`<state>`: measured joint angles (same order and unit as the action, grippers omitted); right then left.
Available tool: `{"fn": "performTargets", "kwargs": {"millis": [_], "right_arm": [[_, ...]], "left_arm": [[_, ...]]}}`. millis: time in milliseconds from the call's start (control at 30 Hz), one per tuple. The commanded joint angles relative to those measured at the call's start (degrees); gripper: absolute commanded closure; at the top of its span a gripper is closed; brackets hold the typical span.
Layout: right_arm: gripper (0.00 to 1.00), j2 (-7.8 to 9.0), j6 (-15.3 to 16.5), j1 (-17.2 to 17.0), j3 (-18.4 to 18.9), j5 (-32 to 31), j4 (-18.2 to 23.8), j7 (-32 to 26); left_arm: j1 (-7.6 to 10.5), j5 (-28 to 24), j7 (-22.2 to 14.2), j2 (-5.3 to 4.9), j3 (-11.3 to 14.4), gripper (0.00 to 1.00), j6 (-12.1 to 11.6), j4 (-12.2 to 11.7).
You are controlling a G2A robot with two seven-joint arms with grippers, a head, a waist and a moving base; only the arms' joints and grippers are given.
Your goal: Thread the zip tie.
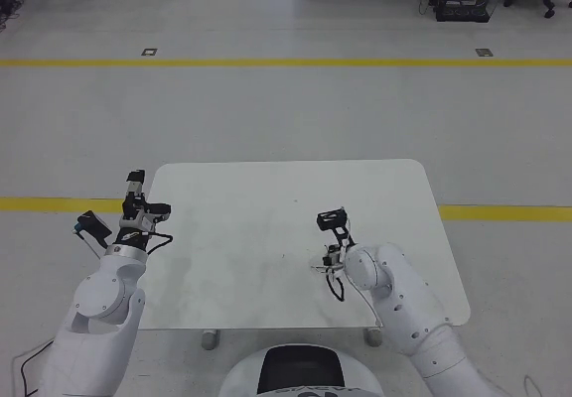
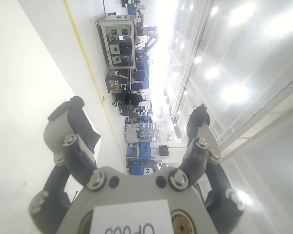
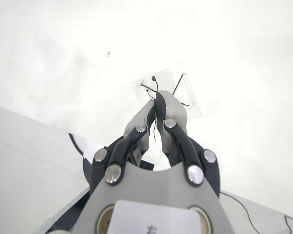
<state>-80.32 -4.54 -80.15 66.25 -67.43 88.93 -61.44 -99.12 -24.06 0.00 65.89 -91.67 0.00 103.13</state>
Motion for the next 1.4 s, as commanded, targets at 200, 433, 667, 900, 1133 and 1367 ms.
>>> {"fn": "performTargets", "kwargs": {"millis": [200,433,667,900,1133,1367], "right_arm": [[1.00,2.21,20.41,-2.10,9.96,16.93,-0.28,-2.52],[1.00,5.43,24.02,0.62,11.28,35.07,-3.05,-9.32],[1.00,9.07,24.02,3.38,8.72,45.93,-6.32,-11.60],[1.00,11.10,24.02,5.88,5.49,51.08,-9.33,-11.55],[1.00,11.10,24.02,5.88,5.49,51.08,-9.33,-11.55],[1.00,11.10,24.02,5.88,5.49,51.08,-9.33,-11.55]], "left_arm": [[0.00,0.00,0.00,0.00,0.00,0.00,0.00,0.00],[0.00,0.00,0.00,0.00,0.00,0.00,0.00,0.00],[0.00,0.00,0.00,0.00,0.00,0.00,0.00,0.00],[0.00,0.00,0.00,0.00,0.00,0.00,0.00,0.00],[0.00,0.00,0.00,0.00,0.00,0.00,0.00,0.00],[0.00,0.00,0.00,0.00,0.00,0.00,0.00,0.00]]}}
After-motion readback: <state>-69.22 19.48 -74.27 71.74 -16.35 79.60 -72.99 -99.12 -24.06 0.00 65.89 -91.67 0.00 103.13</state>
